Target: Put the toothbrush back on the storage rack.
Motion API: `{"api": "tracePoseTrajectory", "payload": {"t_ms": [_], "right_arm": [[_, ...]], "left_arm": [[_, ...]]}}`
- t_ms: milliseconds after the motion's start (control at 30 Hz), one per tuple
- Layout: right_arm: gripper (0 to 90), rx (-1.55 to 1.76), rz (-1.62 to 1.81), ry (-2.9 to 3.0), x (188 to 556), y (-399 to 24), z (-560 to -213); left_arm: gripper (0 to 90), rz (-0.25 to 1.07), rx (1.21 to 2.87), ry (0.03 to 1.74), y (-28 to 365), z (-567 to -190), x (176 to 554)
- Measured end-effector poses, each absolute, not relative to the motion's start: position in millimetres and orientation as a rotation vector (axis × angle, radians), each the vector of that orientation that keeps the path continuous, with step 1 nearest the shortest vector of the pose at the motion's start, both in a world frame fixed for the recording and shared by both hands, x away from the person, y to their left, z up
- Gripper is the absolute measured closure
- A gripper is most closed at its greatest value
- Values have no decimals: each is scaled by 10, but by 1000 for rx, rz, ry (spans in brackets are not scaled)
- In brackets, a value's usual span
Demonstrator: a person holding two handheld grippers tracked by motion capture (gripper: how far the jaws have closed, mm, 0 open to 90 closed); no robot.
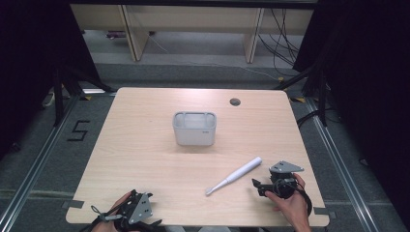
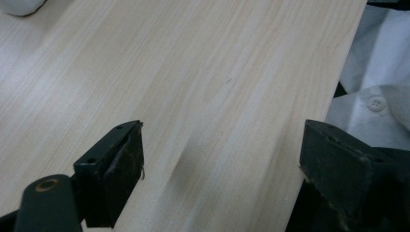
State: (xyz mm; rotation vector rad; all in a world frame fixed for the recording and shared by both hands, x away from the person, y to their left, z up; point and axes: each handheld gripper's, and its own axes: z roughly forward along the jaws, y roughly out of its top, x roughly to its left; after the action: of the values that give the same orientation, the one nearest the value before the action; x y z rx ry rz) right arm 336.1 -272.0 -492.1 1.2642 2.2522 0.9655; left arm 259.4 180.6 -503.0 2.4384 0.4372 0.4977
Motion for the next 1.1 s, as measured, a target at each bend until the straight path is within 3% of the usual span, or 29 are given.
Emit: {"api": "tracePoseTrajectory", "payload": {"t_ms": [467,533,600,633,867,1100], "right_arm": [[296,1254,990,2175,3437,-2707,-4876],[364,1222,987,2164,3450,-2711,-4866],[493,1196,1009,2156,3447,-2703,-4818],[493,1196,1009,2156,3447,-2703,-4818],[749,1162,1036,2123,3498,-2646,-4775],[845,1151,1033,2112,3612,-2634,-4792]], "left_arm": [[155,498,2443,441,1808,-5033,2598],[155,495,2441,444,1806,-5036,2600],[156,493,2440,457,1809,-5043,2602],[156,493,2440,457,1809,-5043,2602],[155,495,2441,454,1819,-5039,2616],[155,494,2434,464,1819,-5040,2617]]}}
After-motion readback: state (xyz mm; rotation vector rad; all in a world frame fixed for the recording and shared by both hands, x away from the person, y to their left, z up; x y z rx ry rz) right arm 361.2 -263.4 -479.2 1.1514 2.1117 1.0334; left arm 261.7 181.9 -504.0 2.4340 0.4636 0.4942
